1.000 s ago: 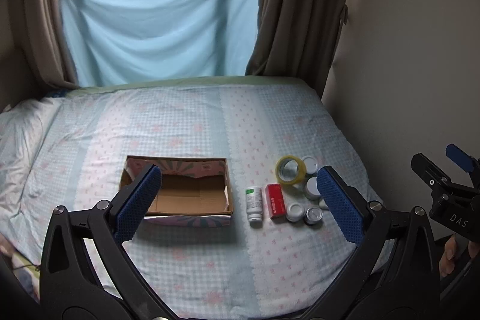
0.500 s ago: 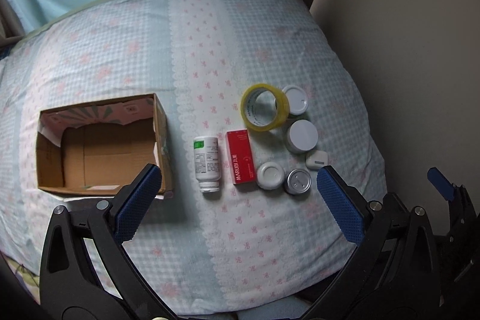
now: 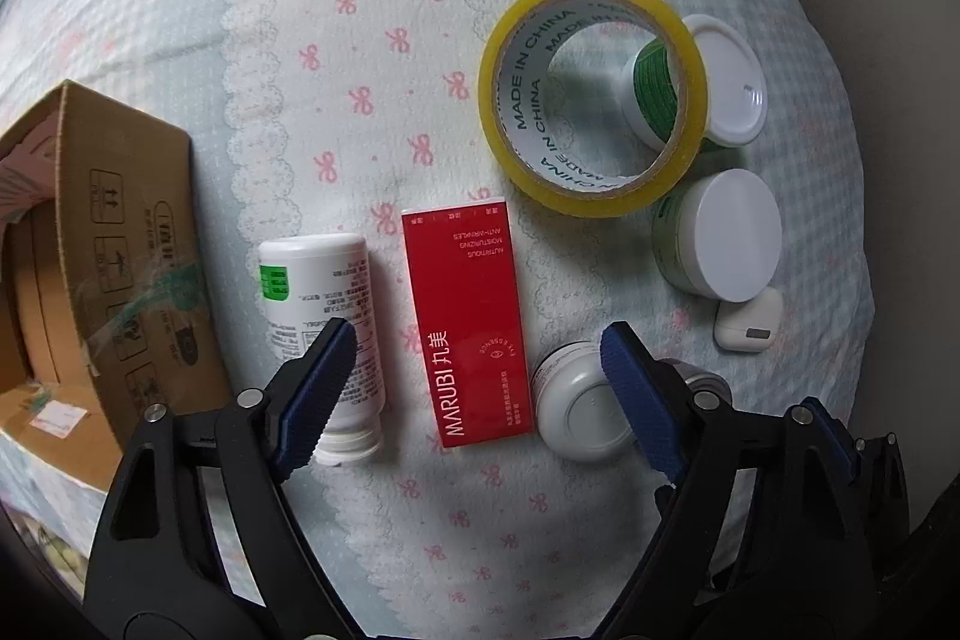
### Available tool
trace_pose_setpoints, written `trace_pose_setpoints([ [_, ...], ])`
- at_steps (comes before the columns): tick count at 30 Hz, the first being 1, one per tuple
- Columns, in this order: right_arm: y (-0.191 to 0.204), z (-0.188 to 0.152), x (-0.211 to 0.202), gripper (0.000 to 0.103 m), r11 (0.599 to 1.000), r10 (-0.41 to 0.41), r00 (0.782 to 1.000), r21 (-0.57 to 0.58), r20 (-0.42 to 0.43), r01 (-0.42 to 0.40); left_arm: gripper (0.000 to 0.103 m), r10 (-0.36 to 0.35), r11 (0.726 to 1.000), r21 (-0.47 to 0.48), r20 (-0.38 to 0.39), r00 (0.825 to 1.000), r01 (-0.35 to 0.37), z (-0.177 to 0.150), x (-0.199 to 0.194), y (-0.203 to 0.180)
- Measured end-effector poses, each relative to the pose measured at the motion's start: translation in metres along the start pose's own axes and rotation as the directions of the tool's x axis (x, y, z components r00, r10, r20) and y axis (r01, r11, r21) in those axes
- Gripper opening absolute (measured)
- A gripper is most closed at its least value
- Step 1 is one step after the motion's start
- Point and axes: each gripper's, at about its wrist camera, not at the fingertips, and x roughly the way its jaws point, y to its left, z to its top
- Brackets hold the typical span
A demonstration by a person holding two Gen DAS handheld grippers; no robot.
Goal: Organize rigid objects
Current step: 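Grasp the red MARUBI carton with the left tool while the right tool grasps the silver-lidded tin, then carry the red carton with the left tool while the right tool carries the tin over the cardboard box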
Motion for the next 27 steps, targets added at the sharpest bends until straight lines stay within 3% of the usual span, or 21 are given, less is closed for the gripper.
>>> trace_pose_setpoints([
  [2, 0.001, 0.001, 0.015, 0.087, 1.000, -0.011, 0.999, -0.009, -0.038, 0.010, 0.075, 0.004, 1.000, 0.017, -0.029, 1.000, -0.004, 0.001, 0.014, -0.004],
  [4, 0.003, 0.002, 0.027, 0.076, 1.000, -0.007, 0.998, -0.026, -0.067, 0.005, 0.068, 0.011, 0.999, 0.030, -0.051, 0.999, -0.010, 0.001, 0.025, -0.008],
  [11, 0.010, 0.005, 0.044, 0.065, 0.995, -0.017, 0.996, -0.102, -0.093, 0.007, 0.063, 0.022, 1.000, -0.006, -0.097, 0.995, -0.023, 0.003, 0.052, -0.006],
  [12, 0.010, 0.006, 0.046, 0.062, 0.994, -0.015, 0.995, -0.108, -0.095, 0.004, 0.060, 0.019, 1.000, -0.017, -0.104, 0.994, -0.021, 0.003, 0.057, -0.005],
  [13, 0.011, 0.006, 0.049, 0.060, 0.993, -0.012, 0.995, -0.115, -0.096, 0.001, 0.050, 0.017, 0.999, -0.026, -0.114, 0.993, -0.021, 0.003, 0.061, -0.002],
  [16, 0.011, 0.010, 0.055, 0.057, 0.991, -0.015, 0.995, -0.131, -0.099, 0.002, 0.042, 0.030, 0.999, -0.028, -0.143, 0.989, -0.035, 0.005, 0.074, 0.000],
  [20, 0.008, 0.015, 0.066, 0.050, 0.994, 0.008, 0.991, -0.111, -0.137, -0.023, 0.041, 0.043, 0.999, -0.012, -0.147, 0.988, -0.046, 0.005, 0.079, -0.003],
  [27, 0.010, 0.017, 0.067, 0.050, 0.994, 0.000, 0.991, -0.110, -0.132, -0.014, 0.040, 0.045, 0.999, -0.019, -0.144, 0.989, -0.048, 0.016, 0.070, -0.001],
])
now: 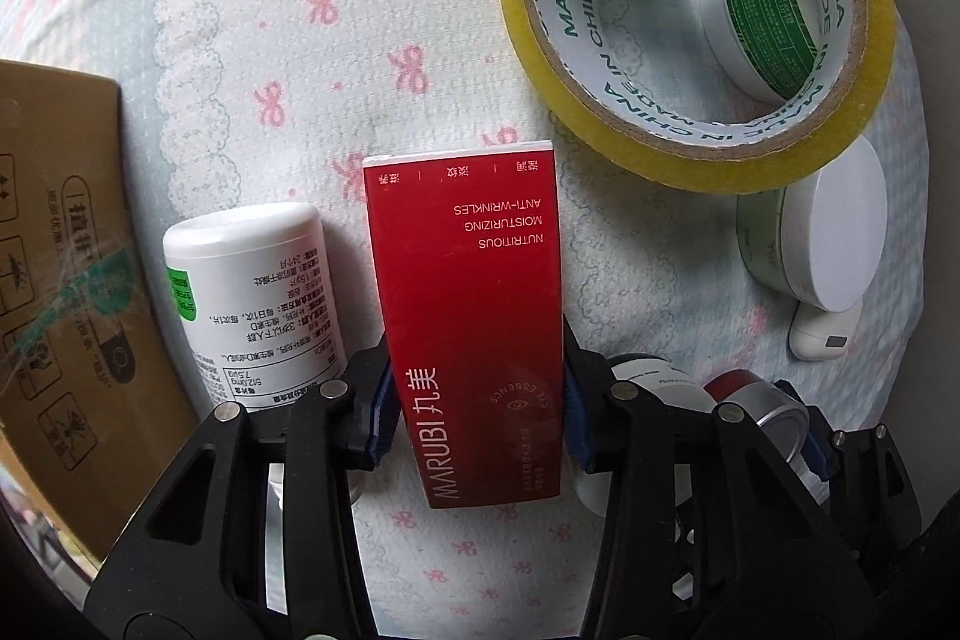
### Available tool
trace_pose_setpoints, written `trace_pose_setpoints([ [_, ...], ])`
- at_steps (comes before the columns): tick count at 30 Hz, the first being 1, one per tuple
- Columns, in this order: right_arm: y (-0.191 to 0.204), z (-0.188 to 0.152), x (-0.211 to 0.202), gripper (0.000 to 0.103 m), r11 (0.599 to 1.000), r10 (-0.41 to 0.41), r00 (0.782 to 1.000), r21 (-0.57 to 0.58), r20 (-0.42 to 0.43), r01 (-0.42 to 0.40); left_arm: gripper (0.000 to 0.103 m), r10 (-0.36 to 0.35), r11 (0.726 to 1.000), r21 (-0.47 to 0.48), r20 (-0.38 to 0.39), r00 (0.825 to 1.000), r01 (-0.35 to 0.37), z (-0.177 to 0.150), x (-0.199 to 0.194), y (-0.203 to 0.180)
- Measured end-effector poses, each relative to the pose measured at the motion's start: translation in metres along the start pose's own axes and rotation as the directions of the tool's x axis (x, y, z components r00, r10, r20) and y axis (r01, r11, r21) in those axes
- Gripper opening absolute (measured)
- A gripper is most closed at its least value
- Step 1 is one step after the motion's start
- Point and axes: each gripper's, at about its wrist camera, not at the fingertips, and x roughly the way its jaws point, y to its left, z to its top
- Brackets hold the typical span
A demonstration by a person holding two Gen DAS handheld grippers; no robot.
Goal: Organize rigid objects
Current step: 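Carry the red carton with the left tool while the right tool carries the tin over the cardboard box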
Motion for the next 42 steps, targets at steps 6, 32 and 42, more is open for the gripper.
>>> trace_pose_setpoints([
  [6, -0.003, -0.003, -0.010, 0.050, 0.999, -0.022, 1.000, 0.028, 0.006, 0.022, 0.038, -0.025, 1.000, -0.006, 0.032, 0.999, 0.025, 0.001, -0.027, 0.004],
  [32, 0.057, 0.028, -0.295, 0.049, 0.985, -0.031, 0.944, 0.172, 0.329, -0.027, 0.038, -0.196, 0.977, 0.170, 0.458, 0.867, 0.131, -0.123, -0.333, 0.135],
  [42, 0.170, 0.067, -0.335, 0.050, 0.970, 0.061, 0.931, 0.198, 0.360, -0.140, 0.038, -0.121, 0.990, 0.121, 0.475, 0.872, 0.072, -0.166, -0.344, 0.293],
])
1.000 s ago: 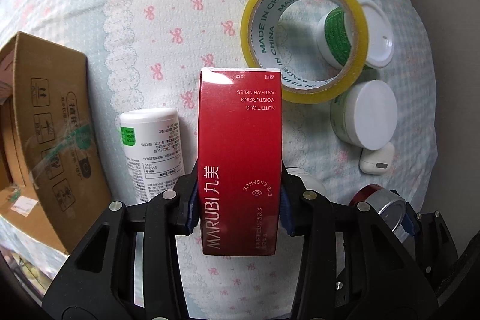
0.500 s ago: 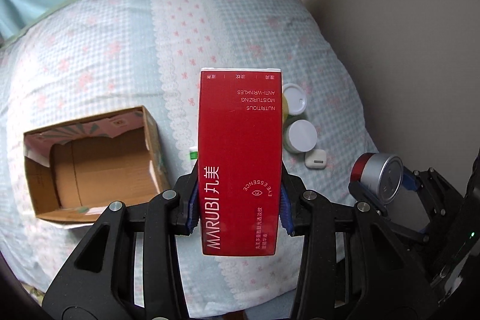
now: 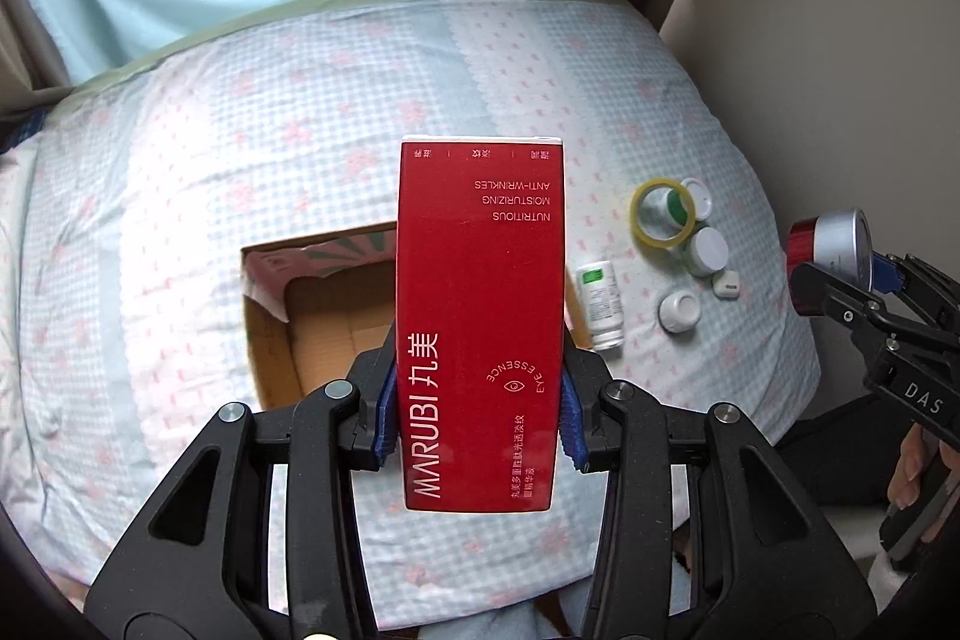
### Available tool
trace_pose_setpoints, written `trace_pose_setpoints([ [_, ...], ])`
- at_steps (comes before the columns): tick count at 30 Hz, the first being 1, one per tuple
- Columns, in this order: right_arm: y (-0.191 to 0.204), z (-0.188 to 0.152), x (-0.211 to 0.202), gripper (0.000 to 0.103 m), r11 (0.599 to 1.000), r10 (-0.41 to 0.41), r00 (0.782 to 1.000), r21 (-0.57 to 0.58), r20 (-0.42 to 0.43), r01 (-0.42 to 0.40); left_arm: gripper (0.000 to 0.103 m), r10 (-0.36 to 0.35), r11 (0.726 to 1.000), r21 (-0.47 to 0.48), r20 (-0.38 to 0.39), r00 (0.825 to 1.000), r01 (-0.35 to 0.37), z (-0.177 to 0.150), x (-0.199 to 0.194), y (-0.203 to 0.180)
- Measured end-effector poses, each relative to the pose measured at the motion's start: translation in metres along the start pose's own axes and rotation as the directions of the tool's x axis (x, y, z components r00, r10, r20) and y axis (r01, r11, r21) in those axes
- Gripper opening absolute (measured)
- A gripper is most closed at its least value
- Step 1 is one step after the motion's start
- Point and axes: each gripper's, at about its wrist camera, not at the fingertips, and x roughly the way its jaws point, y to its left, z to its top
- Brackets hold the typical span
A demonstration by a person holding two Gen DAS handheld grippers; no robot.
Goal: Organize rigid objects
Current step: 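Carry the red carton with the left tool while the right tool carries the tin over the cardboard box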
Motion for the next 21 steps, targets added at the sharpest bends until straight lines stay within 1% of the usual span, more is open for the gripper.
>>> trace_pose_setpoints([
  [5, 0.054, 0.006, 0.037, 0.050, 0.995, 0.088, 0.994, -0.030, -0.058, -0.090, 0.038, 0.050, 0.997, -0.063, -0.050, 0.997, -0.053, -0.019, 0.019, 0.061],
  [8, 0.080, 0.013, 0.068, 0.050, 0.990, 0.121, 0.986, -0.055, -0.112, -0.128, 0.038, 0.061, 0.992, -0.109, -0.089, 0.994, -0.071, -0.028, 0.046, 0.086],
  [11, 0.097, 0.017, 0.102, 0.050, 0.985, 0.129, 0.978, -0.094, -0.165, -0.146, 0.038, 0.058, 0.984, -0.159, -0.135, 0.989, -0.079, -0.033, 0.071, 0.103],
  [15, 0.110, 0.018, 0.149, 0.050, 0.982, 0.113, 0.964, -0.122, -0.241, -0.146, 0.038, 0.049, 0.978, -0.191, -0.202, 0.978, -0.088, -0.035, 0.114, 0.115],
  [19, 0.106, 0.014, 0.201, 0.050, 0.983, 0.106, 0.942, -0.112, -0.317, -0.149, 0.038, 0.044, 0.975, -0.197, -0.278, 0.960, -0.102, -0.032, 0.160, 0.120],
  [21, 0.101, 0.010, 0.226, 0.050, 0.984, 0.101, 0.931, -0.102, -0.352, -0.145, 0.038, 0.048, 0.977, -0.183, -0.306, 0.951, -0.108, -0.028, 0.183, 0.120],
])
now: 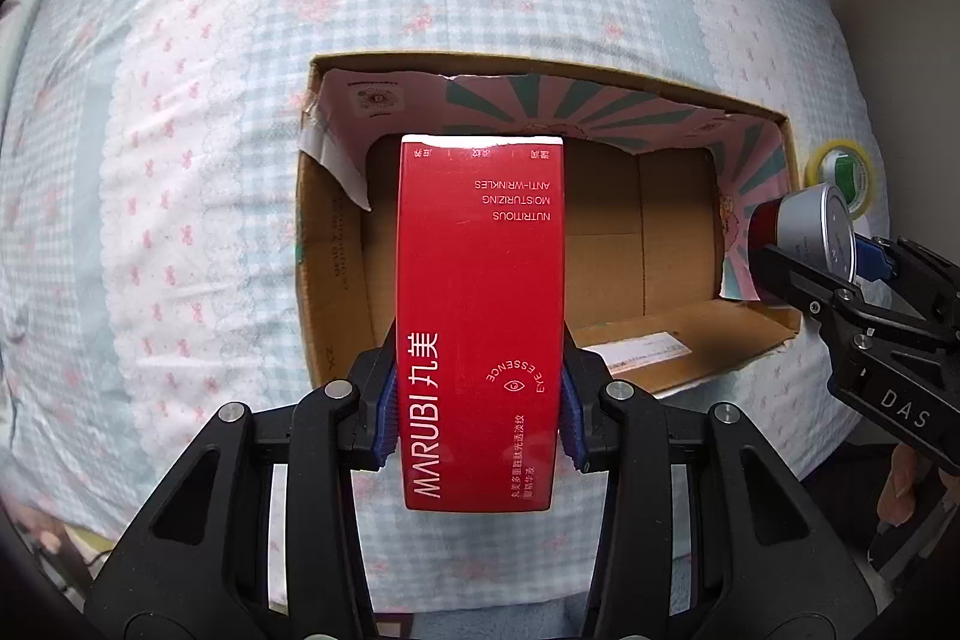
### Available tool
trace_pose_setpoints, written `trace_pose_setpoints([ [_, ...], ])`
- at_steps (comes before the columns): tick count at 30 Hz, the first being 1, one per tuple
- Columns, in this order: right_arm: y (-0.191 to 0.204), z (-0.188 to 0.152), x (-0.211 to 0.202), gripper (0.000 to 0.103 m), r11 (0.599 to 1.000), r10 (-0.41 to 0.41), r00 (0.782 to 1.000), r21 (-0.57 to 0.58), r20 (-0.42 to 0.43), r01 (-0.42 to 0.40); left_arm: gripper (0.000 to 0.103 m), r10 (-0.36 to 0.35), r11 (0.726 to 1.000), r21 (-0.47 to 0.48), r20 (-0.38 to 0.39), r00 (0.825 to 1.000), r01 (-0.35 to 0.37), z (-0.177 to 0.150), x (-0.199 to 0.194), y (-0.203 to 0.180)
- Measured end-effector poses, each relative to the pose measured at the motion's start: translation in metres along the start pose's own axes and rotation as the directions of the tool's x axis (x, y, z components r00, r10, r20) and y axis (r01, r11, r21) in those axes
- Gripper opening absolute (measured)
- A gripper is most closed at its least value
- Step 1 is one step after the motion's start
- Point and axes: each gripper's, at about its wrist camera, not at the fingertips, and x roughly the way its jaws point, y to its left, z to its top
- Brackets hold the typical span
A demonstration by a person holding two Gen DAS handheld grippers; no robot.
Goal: Organize rigid objects
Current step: 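Carry the red carton with the left tool while the right tool carries the tin over the cardboard box, then lower and release the carton with the left tool while the right tool releases the tin into the box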
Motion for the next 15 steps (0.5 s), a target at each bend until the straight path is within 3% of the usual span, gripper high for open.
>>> trace_pose_setpoints([
  [7, -0.014, 0.000, 0.065, 0.050, 1.000, 0.004, 0.995, -0.011, -0.095, -0.005, 0.038, 0.018, 0.999, -0.024, -0.116, 0.993, -0.021, 0.025, 0.066, -0.003],
  [15, -0.007, -0.006, 0.078, 0.050, 0.998, -0.008, 0.994, -0.057, -0.110, 0.002, 0.038, 0.025, 0.999, 0.039, -0.156, 0.987, -0.020, 0.028, 0.076, -0.008],
])
